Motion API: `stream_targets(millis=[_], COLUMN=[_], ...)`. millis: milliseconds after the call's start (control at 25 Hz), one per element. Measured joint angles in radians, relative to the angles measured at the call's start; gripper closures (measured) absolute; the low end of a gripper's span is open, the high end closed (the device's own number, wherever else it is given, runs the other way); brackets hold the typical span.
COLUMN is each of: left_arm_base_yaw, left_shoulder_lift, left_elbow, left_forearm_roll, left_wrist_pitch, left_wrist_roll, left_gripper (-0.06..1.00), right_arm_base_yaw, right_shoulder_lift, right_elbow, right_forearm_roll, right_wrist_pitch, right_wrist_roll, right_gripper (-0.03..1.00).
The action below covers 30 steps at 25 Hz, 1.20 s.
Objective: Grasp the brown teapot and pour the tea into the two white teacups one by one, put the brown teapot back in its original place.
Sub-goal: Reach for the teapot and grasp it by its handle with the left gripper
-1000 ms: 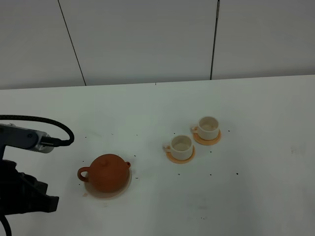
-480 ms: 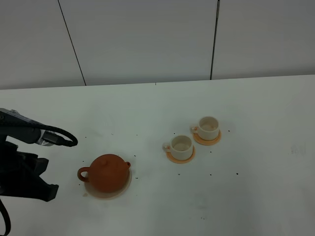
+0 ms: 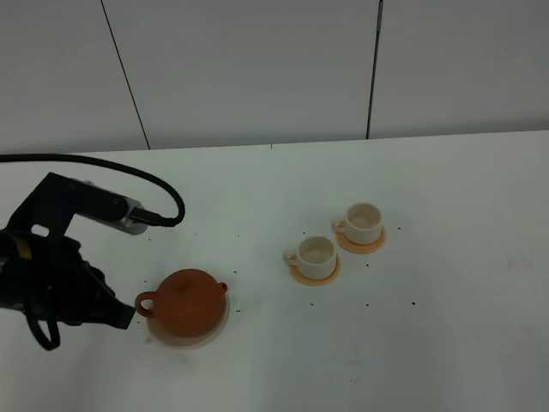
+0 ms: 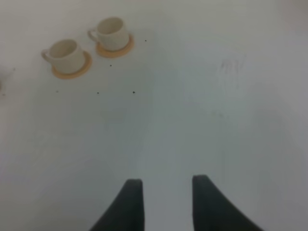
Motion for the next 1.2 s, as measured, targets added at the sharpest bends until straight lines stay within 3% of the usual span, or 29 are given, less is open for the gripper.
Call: stream_targets(millis=[240, 520, 760, 1200], left_arm_base_yaw=[0.000, 0.000, 0.000, 0.000], left_shoulder_lift=[0.085, 0.168, 0.248, 0.270], left_elbow=[-0.151, -0.186, -0.186, -0.187], left_forearm_roll=[0.000, 0.006, 0.008, 0.025], left_wrist_pitch=[0.095, 0.189, 0.140, 0.139], left_wrist_roll=[0.150, 0.460, 0.691, 0.988], left_gripper=[0.69, 0.69, 0.69, 0.69], right_arm_base_yaw=[0.000, 0.000, 0.000, 0.000], right_shoulder_lift=[0.000, 0.000, 0.000, 0.000], right_elbow=[0.000, 0.000, 0.000, 0.000], right_forearm_roll=[0.000, 0.000, 0.000, 0.001], right_wrist_pitch=[0.000, 0.000, 0.000, 0.000], right_wrist_roll=[0.000, 0.000, 0.000, 0.000], right_gripper=[0.72, 0.72, 0.72, 0.72])
